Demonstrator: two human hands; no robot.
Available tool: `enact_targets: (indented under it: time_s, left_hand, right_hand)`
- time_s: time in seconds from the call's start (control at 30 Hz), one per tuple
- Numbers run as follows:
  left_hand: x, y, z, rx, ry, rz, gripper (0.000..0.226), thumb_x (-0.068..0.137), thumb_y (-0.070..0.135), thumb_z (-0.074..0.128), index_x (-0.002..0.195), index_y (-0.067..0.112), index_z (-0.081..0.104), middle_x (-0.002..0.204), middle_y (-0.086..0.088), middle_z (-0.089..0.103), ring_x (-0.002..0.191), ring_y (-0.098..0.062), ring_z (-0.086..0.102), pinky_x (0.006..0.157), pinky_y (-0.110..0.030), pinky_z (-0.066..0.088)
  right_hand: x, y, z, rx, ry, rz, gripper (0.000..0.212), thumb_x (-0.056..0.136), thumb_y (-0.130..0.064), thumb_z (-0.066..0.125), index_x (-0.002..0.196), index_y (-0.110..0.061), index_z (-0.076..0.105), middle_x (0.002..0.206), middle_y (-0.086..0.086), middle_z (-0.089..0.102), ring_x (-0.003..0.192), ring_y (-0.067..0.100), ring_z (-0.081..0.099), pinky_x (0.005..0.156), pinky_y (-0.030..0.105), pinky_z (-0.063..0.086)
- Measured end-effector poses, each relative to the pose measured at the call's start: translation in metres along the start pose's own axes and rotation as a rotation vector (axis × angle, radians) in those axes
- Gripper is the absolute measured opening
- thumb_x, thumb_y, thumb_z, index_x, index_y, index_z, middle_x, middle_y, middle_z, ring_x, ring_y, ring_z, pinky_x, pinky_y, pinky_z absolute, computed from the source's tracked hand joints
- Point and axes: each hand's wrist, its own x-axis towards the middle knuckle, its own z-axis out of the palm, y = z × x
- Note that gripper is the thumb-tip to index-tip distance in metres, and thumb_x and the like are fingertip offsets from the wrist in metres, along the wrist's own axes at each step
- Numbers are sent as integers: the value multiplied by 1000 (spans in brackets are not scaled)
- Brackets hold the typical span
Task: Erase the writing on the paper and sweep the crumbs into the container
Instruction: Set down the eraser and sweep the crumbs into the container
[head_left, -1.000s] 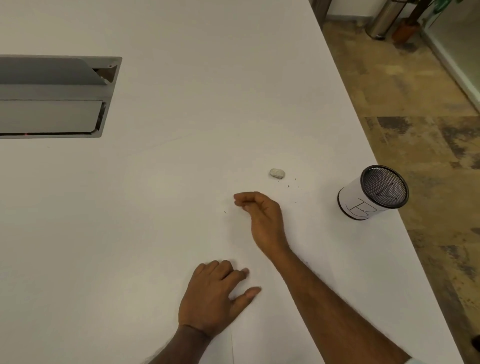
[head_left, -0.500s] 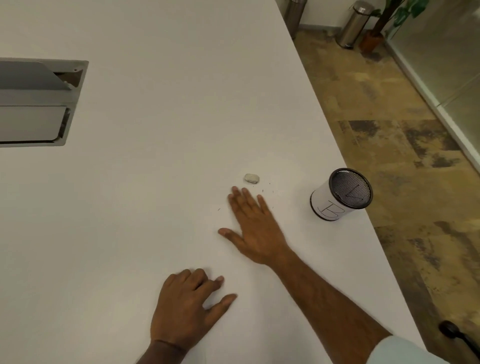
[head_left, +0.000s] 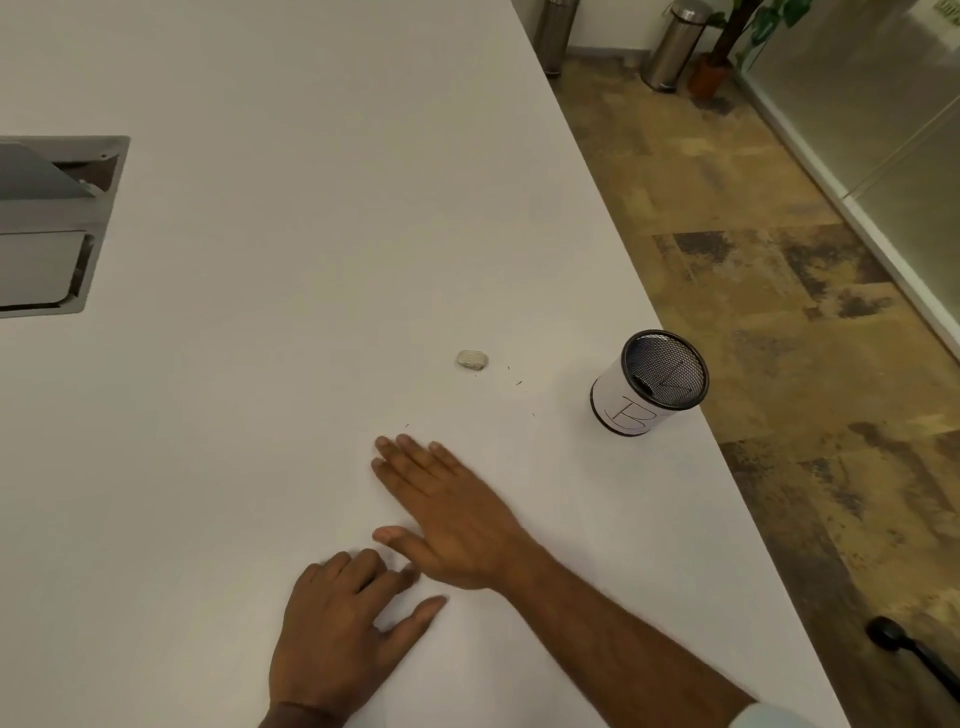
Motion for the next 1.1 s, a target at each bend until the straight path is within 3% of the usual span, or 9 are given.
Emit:
enact_targets:
  time_s: [0.13,0.27,0.4,0.47,0.53,0.63,0.7,0.9,1.1]
  left_hand:
    - [1,0,0,-21,16,-7,40,82,61,65,86,24,79,68,6,55,57,-20,54,55,-32,37]
    - [1,1,0,-24,18,-20,42,82,61,64,86,23,80,68,5,56,59,-21,56,56,-33,40]
    - [1,2,0,-27,15,-39,42,81,62,63,86,24,80,69,7,57,61,-19,55,57,-32,40]
    - [1,2,-1,-31,16,-45,42,81,62,63,86,24,80,68,8,55,62,-16,52,58,-30,37]
    - [1,2,-1,-31,18,-42,42,81,62,63,85,24,80,68,8,55,61,-16,51,58,-29,35]
    - [3,1,-3,-17,9,-9,42,82,61,63,86,24,80,67,7,55,56,-18,53,57,-28,32]
    - [3,1,-2,4,-1,6,43,83,62,62,86,23,81,66,6,55,55,-18,53,58,-28,29]
    - [4,3,-3,116,64,5,39,83,60,63,82,25,80,62,5,57,53,-23,57,66,-34,28]
    - [3,13,-6,137,14,-54,45,82,61,58,80,22,81,64,4,59,53,-26,57,63,-37,33]
  right_hand:
    - [1,27,-1,-85,106,174,78,94,-65,13,153,-14,15,162,1,6,149,14,-2,120,42,8]
    - [-22,64,-12,-144,204,425,84,92,-69,14,152,-10,20,161,4,10,149,15,2,120,43,9]
    - [-37,71,-17,-127,273,562,84,92,-68,11,152,-9,15,161,6,8,149,17,2,121,41,7]
    - [-36,59,-16,-87,324,547,81,94,-65,16,151,-7,19,160,8,12,149,19,6,120,41,8]
    - [-30,40,-10,-29,328,415,76,96,-60,23,150,-7,24,160,9,16,149,20,9,119,42,10]
    - [-12,13,0,2,162,187,74,97,-60,20,152,-12,17,161,5,7,149,17,-2,120,43,7]
    - [0,5,3,-17,92,154,74,96,-61,18,153,-13,16,162,3,4,149,16,-5,121,42,4]
    - [-5,38,-7,-71,187,332,79,94,-64,21,151,-10,21,161,5,11,149,17,4,120,42,8]
    - [-49,61,-16,-63,292,573,86,91,-69,10,151,-9,19,161,5,10,149,17,5,121,36,6]
